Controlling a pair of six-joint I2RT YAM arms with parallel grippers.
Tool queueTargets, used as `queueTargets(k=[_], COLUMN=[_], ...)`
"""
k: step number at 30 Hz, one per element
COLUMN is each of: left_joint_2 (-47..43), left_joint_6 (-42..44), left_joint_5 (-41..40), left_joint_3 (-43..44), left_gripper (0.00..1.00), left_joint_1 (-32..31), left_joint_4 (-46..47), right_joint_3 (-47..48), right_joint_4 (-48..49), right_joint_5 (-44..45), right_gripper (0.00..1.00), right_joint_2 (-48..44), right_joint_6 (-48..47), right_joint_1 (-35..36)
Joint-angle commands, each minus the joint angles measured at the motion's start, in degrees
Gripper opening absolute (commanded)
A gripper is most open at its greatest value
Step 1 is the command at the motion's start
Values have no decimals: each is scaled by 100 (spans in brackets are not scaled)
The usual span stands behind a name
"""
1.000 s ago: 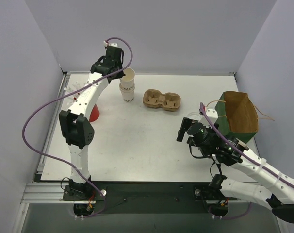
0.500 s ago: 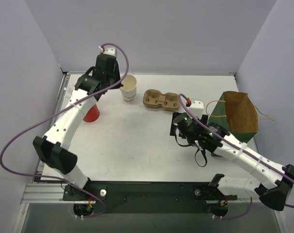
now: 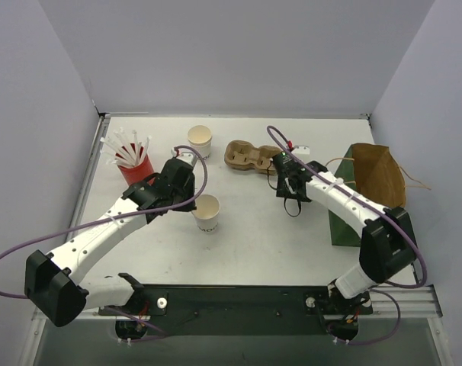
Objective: Pack the takeout coffee
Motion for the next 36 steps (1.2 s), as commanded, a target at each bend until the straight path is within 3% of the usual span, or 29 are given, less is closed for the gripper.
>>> queueTargets(k=[1, 14, 36], left_joint_2=[-376, -666, -491], left_joint_6=[-251, -453, -400], left_joint_5=[77, -28, -283], left_joint_3=[-284, -943, -1357], left_gripper=[0, 0, 0], left_joint_1=[-106, -484, -730], left_joint_4=[654, 1250, 1576], right_joint_3=[458, 933, 1329], right_joint_4=[269, 621, 841], right_joint_5=[-356, -621, -823], right_gripper=[42, 36, 21], right_joint_2=[483, 1626, 2356], right_joint_6=[-214, -408, -645], right_joint_1=[-339, -911, -1430])
